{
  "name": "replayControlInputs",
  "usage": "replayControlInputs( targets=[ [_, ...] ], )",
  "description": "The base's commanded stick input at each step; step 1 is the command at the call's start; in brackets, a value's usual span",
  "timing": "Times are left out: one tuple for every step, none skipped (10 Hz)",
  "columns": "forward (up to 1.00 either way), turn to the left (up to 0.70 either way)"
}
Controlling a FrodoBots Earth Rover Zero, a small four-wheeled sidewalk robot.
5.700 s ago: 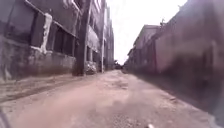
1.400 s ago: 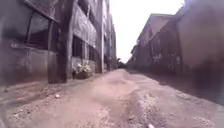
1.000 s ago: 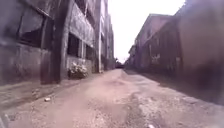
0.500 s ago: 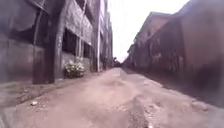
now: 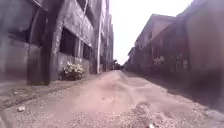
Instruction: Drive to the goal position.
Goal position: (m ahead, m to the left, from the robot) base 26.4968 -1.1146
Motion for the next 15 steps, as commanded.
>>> replayControlInputs(
  targets=[
    [0.60, -0.06],
    [0.60, -0.08],
    [0.60, -0.10],
    [0.60, -0.15],
    [0.60, -0.15],
    [0.60, -0.15],
    [0.60, -0.15],
    [0.60, -0.15],
    [0.60, -0.15],
    [0.60, -0.15],
    [0.60, -0.10],
    [0.60, -0.05],
    [0.60, -0.01],
    [0.60, 0.00],
    [0.60, 0.00]
  ],
)
